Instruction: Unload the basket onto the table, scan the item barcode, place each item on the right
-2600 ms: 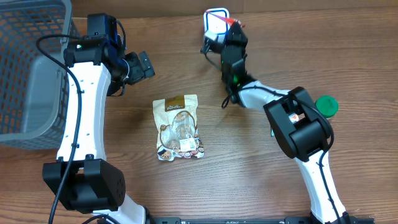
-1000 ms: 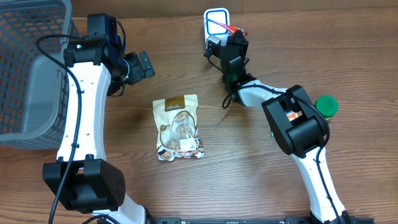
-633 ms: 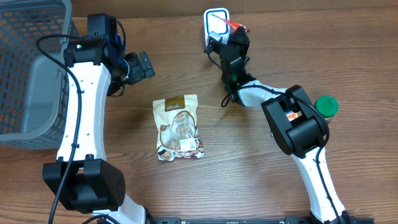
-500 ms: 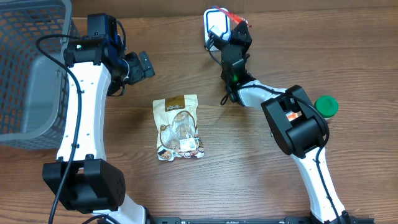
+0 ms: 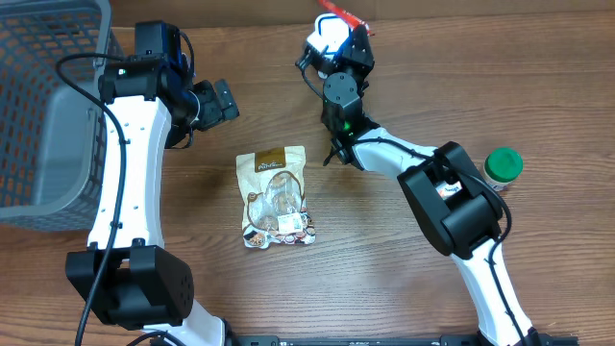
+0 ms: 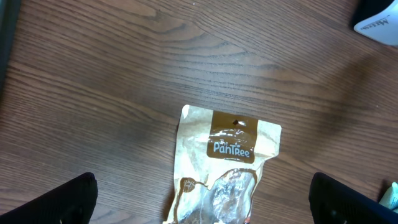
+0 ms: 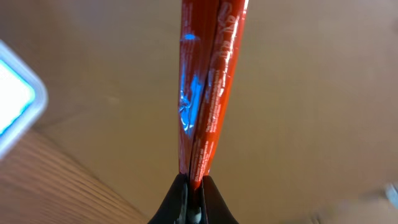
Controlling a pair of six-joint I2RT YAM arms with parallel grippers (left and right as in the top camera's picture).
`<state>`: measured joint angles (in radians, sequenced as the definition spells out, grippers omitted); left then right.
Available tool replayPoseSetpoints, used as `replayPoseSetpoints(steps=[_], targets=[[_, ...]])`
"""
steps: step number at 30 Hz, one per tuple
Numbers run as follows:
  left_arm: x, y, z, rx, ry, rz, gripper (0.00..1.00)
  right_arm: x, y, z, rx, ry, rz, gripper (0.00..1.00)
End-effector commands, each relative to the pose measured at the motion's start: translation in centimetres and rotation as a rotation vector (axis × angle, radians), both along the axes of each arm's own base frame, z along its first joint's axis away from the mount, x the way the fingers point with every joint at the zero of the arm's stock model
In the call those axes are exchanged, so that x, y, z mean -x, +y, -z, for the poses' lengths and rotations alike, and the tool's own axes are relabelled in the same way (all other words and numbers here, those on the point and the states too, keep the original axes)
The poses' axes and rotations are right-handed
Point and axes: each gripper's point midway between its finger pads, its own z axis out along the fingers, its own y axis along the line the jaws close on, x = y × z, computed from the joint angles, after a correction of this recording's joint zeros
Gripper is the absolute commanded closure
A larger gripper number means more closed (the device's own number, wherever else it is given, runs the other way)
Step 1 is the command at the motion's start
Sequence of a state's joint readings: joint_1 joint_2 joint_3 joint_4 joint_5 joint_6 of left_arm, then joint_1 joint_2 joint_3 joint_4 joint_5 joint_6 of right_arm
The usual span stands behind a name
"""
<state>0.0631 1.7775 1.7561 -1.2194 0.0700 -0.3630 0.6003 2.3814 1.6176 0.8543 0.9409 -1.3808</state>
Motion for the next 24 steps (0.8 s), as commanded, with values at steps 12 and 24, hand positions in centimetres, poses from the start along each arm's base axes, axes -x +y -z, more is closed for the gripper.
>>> replayPoseSetpoints(steps=[12,24], targets=[[-0.1,-0.2,-1.2,-0.009,-0.035,0.017,0.01,8.8,-5.1,-3.1,-0.278,-0.089,0.525,0.97],[-0.1,-0.2,-1.2,-0.009,-0.035,0.017,0.0,14.5,2.4,-5.8,-0.31,-0.084,0.334,0.97]])
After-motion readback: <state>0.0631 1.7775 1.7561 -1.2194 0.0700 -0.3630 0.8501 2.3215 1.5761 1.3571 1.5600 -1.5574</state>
